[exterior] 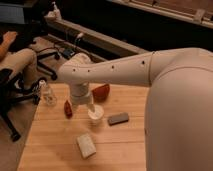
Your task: Push the eraser across the table
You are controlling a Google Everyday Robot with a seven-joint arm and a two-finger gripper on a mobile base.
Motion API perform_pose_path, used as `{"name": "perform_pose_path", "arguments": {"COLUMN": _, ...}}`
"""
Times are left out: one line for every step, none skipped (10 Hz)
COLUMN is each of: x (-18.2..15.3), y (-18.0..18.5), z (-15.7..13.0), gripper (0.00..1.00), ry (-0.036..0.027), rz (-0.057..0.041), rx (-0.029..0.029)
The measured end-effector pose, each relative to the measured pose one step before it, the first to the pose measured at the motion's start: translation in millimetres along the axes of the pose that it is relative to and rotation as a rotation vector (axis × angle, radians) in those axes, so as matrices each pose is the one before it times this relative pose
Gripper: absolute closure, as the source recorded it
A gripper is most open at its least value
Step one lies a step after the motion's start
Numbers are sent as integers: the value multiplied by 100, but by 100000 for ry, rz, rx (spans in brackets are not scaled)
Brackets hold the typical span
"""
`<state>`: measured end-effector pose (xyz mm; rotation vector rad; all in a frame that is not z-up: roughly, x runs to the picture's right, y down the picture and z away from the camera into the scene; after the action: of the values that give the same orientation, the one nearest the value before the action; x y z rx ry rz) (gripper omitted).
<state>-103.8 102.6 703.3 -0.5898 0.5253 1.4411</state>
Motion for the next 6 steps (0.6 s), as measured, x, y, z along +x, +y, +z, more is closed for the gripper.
{"name": "perform_pose_path", "arguments": {"x": -1, "y": -3, "z": 2, "gripper": 35, "ry": 0, "rz": 9, "rx": 4}}
{"name": "perform_pose_path", "arguments": {"x": 1, "y": 1, "z": 4, "gripper": 35, "ry": 7, "rz": -4, "rx": 0}}
{"name": "perform_pose_path", "arguments": {"x": -1, "y": 2, "z": -3, "gripper": 35, "ry": -6, "rz": -4, "rx": -4}}
{"name": "perform_pose_path", "arguments": {"x": 1, "y": -1, "z": 0, "gripper": 35, "ry": 2, "rz": 3, "rx": 3}}
{"name": "perform_pose_path", "arguments": {"x": -1, "y": -11, "z": 1, "gripper": 35, "ry": 4, "rz": 25, "rx": -1}}
{"name": "perform_pose_path", "arguments": {"x": 24, "y": -145, "z": 22, "gripper": 35, "ry": -53, "rz": 87, "rx": 174}}
